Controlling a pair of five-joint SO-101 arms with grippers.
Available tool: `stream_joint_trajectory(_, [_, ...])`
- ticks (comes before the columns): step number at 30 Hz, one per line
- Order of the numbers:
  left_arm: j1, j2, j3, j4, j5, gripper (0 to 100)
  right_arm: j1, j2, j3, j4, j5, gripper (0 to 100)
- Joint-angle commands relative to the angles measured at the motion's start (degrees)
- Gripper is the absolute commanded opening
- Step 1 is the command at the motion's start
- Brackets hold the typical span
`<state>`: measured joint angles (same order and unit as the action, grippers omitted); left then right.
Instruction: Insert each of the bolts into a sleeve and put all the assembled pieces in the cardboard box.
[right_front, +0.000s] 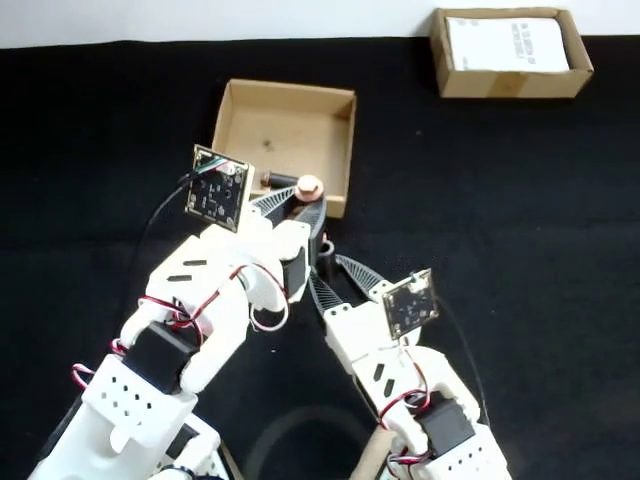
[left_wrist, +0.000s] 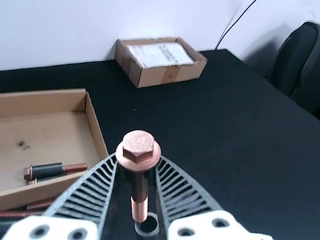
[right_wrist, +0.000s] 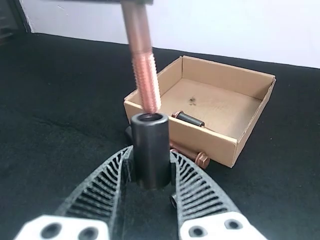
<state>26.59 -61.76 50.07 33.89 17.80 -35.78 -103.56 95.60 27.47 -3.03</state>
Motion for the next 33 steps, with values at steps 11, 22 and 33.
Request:
stream_joint_trajectory(11, [1.2,-0.3,-2.9,0.9,4.6,1,-0.6,0.1,7.5,0.1,-0.6,0.9])
stream_joint_trajectory(22, [1.9,-2.7,-3.5,6.2,4.7,1,-0.6,0.1,7.5,0.1,-0.6,0.9])
stream_joint_trajectory(33, [4.7,-4.2,6.9,8.4,4.6,1,-0.6,-0.4,7.2,0.0,-0.4,0.9])
